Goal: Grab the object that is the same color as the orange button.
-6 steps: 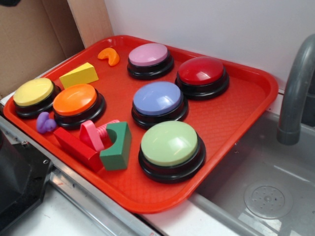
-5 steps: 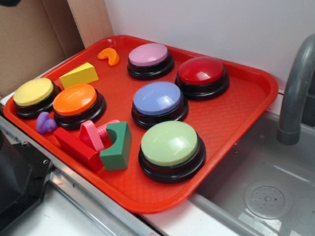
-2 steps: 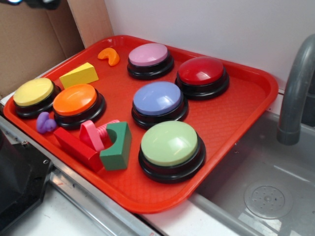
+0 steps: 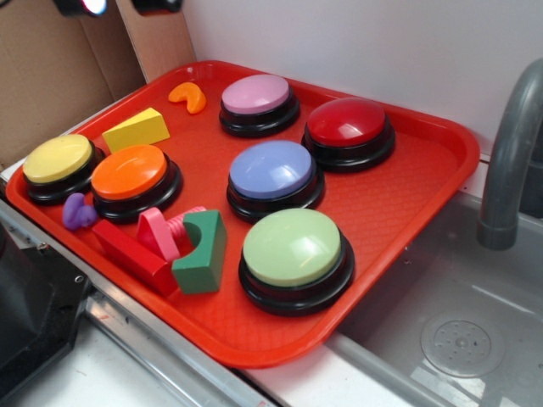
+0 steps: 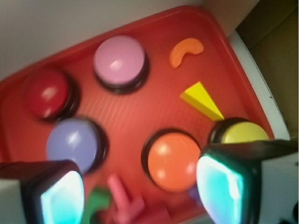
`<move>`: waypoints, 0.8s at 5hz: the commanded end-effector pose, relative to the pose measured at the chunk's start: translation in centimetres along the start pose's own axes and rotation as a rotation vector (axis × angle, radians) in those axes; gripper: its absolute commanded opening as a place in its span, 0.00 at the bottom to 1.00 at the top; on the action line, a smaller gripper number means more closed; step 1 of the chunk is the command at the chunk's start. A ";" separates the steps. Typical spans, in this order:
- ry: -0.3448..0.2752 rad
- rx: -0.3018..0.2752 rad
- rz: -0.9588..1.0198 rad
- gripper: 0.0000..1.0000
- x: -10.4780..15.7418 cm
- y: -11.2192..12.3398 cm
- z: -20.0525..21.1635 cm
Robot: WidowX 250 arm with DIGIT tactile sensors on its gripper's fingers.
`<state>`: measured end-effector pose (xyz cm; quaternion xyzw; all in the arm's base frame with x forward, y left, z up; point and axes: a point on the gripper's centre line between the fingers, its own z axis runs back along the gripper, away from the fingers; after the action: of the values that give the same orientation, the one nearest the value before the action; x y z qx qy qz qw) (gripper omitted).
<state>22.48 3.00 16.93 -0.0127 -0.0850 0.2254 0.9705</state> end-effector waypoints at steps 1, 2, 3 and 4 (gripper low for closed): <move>-0.146 -0.003 0.362 1.00 7.2 3.4 -3.4; -0.179 0.013 0.478 1.00 9.1 4.1 -6.1; -0.221 0.051 0.566 1.00 10.3 4.8 -8.4; -0.280 0.090 0.623 1.00 11.1 5.6 -10.5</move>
<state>31.83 11.62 6.14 0.0402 -0.1685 0.5154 0.8393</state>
